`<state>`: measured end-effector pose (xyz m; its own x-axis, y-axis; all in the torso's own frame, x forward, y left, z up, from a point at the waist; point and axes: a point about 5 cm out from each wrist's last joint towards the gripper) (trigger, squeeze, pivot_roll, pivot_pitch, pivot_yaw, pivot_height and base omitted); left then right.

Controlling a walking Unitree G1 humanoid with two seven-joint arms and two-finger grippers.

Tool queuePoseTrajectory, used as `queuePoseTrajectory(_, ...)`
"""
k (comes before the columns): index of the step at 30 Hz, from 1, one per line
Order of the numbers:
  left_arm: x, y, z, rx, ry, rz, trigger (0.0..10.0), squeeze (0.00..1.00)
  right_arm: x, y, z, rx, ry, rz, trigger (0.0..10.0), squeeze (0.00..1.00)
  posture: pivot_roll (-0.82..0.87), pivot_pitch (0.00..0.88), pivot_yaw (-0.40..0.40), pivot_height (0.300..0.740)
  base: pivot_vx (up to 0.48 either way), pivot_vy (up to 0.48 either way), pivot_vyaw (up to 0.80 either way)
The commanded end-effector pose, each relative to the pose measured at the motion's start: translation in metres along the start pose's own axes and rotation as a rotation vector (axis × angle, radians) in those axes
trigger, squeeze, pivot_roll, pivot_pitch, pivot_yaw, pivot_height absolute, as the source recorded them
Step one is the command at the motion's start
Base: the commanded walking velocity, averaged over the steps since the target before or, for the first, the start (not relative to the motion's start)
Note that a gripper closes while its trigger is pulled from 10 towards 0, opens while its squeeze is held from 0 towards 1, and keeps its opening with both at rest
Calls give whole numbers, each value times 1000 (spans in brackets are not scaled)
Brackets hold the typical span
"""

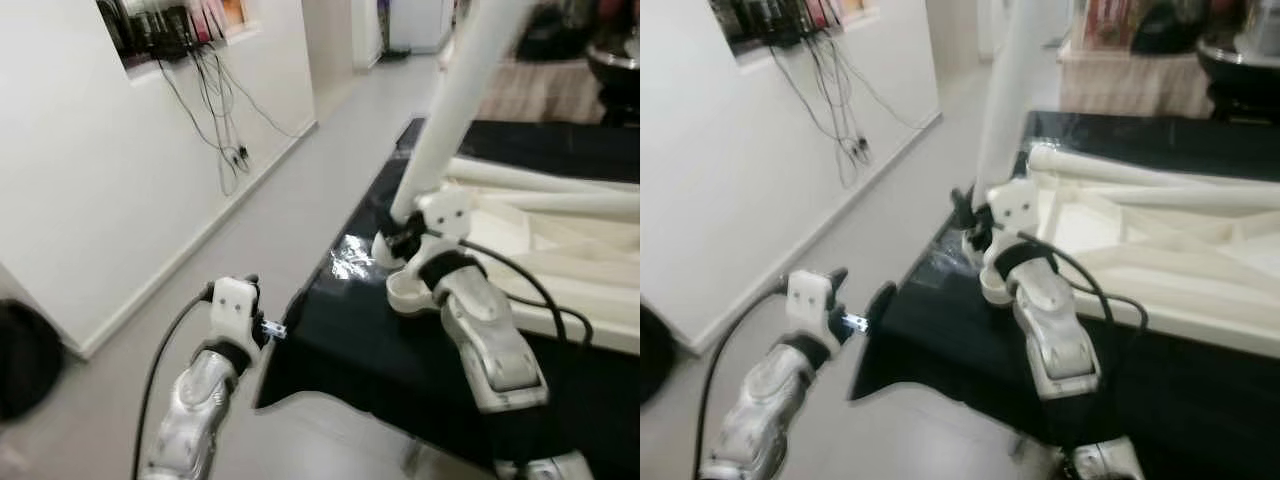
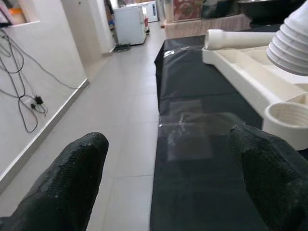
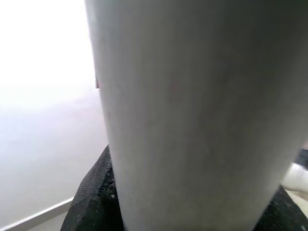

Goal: Building children table

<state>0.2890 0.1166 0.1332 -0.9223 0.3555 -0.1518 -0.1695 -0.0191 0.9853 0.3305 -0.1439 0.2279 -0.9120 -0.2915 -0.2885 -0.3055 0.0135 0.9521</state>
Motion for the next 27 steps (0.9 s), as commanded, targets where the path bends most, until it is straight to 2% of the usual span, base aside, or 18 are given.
queuePoseTrajectory(1,1,0,2,3,-2,4,10000,0,-3,3,1,-8,-9,-20,10000,0,-18,60,102,740,0,0,0)
queuePoseTrajectory(4,1,0,2,0,-5,6,10000,0,-4,2,-1,-29,-22,-7,10000,0,-17,60,101,740,0,0,0)
queuePoseTrajectory(6,0,1,2,-3,-9,7,10000,0,-5,1,-2,-63,-8,3,10000,0,-16,60,101,740,0,0,-800)
queuePoseTrajectory(13,0,1,3,-6,-15,8,10000,0,-5,4,-3,-52,-19,-28,10000,0,-17,61,102,740,0,0,-706)
queuePoseTrajectory(20,0,1,2,-10,-23,5,10000,0,-4,6,-2,-41,-13,-40,10000,0,-17,60,101,740,0,0,0)
queuePoseTrajectory(23,0,1,1,-9,-29,0,10000,0,-5,7,-2,-43,-12,-40,10000,0,-20,58,98,740,285,0,0)
queuePoseTrajectory(27,-1,1,0,-6,-37,-3,10000,0,-6,6,-4,-38,-9,-31,10000,0,-21,43,87,740,321,0,-600)
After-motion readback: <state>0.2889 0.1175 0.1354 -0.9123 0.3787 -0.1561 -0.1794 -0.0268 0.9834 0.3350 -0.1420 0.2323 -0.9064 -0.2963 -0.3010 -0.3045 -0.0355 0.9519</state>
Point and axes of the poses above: a point about 5 cm out from each wrist's last joint towards the gripper, its own x axis pointing back from the gripper into the wrist, its own y axis along the axis of the wrist's last joint, z = x × y, and after that the axes turned 6 degrees about -x, right-handed
